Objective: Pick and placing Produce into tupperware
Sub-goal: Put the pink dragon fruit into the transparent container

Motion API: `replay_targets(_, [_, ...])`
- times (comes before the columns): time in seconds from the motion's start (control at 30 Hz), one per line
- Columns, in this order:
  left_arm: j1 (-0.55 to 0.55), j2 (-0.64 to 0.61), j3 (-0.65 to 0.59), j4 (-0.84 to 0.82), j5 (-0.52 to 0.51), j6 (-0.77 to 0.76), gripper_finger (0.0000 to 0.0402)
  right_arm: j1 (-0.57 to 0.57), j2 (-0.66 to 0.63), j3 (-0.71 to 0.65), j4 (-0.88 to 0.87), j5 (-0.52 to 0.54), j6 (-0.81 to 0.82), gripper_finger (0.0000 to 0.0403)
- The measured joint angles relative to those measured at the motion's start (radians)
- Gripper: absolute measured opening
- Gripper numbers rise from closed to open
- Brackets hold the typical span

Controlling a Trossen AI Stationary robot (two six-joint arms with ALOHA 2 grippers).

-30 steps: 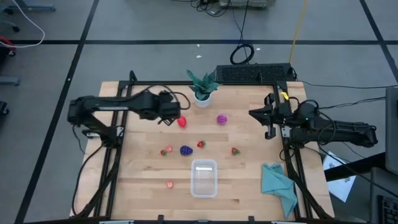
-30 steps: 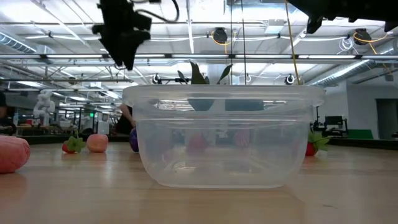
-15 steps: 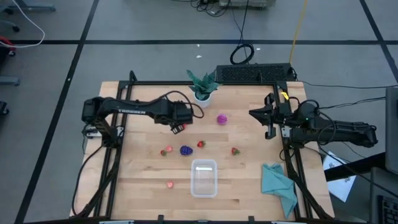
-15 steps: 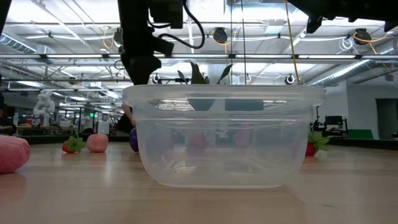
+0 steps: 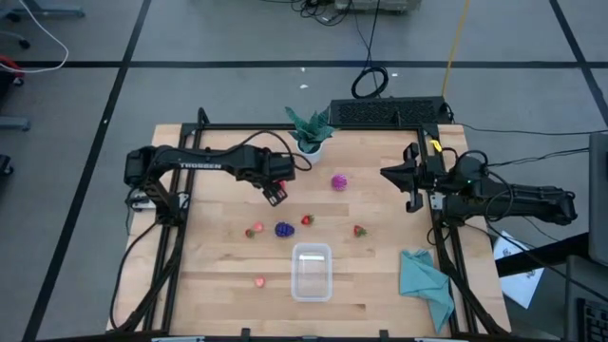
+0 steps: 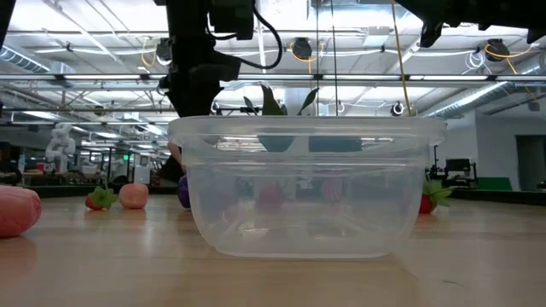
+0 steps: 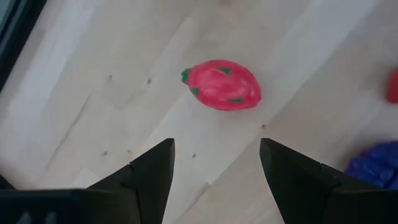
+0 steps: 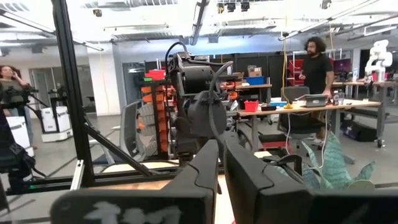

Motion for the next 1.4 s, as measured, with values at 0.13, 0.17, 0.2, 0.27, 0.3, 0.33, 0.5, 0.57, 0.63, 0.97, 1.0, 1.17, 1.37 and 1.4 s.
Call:
replay_targets(0.13, [0.024, 0.0, 0.0, 0.0, 0.024, -0.072, 0.0241, 0.0, 0.0, 0.0, 0.0, 0.0, 0.0, 0.0018])
replay_targets(0.17, [0.032, 0.0, 0.0, 0.002, 0.037, -0.096, 0.0241, 0.0, 0.0, 0.0, 0.0, 0.0, 0.0, 0.0018])
replay_targets(0.2, [0.039, 0.0, 0.0, 0.004, 0.046, -0.12, 0.0241, 0.0, 0.0, 0.0, 0.0, 0.0, -0.002, 0.0018])
replay_targets(0.27, [0.055, 0.0, 0.0, 0.007, 0.052, -0.17, 0.0241, 0.0, 0.0, 0.0, 0.0, 0.0, -0.007, 0.0018])
replay_targets(0.3, [0.063, 0.0, 0.0, 0.007, 0.052, -0.198, 0.0241, 0.0, 0.0, 0.0, 0.0, 0.0, -0.008, 0.0018])
replay_targets(0.33, [0.071, 0.0, 0.0, 0.009, 0.053, -0.221, 0.0241, 0.0, 0.0, 0.0, 0.0, 0.0, -0.008, 0.0018])
replay_targets(0.5, [0.118, 0.0, 0.0, 0.033, 0.067, -0.279, 0.0241, 0.0, 0.0, 0.0, 0.0, 0.0, -0.013, 0.0018])
replay_targets(0.57, [0.137, 0.0, 0.0, 0.053, 0.095, -0.281, 0.0241, 0.0, 0.0, 0.0, -0.001, 0.0, -0.018, 0.0018])
replay_targets(0.63, [0.152, 0.0, 0.0, 0.071, 0.134, -0.278, 0.0241, 0.0, 0.0, 0.0, -0.001, 0.0, -0.022, 0.0018])
replay_targets(0.97, [0.202, 0.0, 0.0, 0.092, 0.142, -0.242, 0.0241, 0.0, 0.0, 0.001, -0.001, 0.0, -0.044, 0.0018])
replay_targets(1.0, [0.204, 0.0, 0.0, 0.092, 0.142, -0.238, 0.0241, 0.0, 0.0, 0.001, -0.001, 0.0, -0.044, 0.0018])
replay_targets(1.17, [0.2, 0.0, 0.0, 0.089, 0.142, -0.235, 0.0242, 0.0, 0.0, 0.001, -0.001, 0.0, -0.044, 0.0018])
replay_targets(1.37, [0.163, 0.0, 0.0, 0.085, 0.138, -0.263, 0.0261, 0.0, 0.0, 0.001, -0.001, -0.003, -0.044, 0.0018])
replay_targets(1.4, [0.158, 0.0, 0.0, 0.085, 0.136, -0.273, 0.0269, 0.0, 0.0, 0.001, -0.001, -0.004, -0.044, 0.0018])
